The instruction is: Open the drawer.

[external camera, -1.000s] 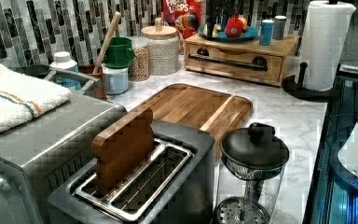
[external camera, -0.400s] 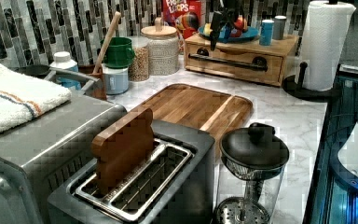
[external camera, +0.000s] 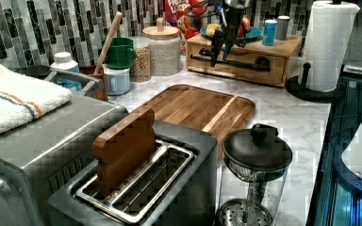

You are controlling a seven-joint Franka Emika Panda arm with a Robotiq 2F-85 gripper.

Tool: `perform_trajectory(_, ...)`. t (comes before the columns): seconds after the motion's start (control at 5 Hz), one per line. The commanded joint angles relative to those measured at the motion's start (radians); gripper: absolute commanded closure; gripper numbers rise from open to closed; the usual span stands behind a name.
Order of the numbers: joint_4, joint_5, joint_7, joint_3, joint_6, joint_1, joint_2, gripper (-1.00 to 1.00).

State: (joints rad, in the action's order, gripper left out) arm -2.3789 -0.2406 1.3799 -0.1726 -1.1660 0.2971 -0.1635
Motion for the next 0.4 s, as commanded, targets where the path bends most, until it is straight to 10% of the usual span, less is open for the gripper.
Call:
perform_trajectory(0.2, -0.003, 0.009, 0.038, 0.022, -0.145, 0.008, -0.021, -1.0)
perform_trajectory(0.4, -0.023, 0.093, -0.07, -0.016, -0.107, -0.042, 0.018, -1.0)
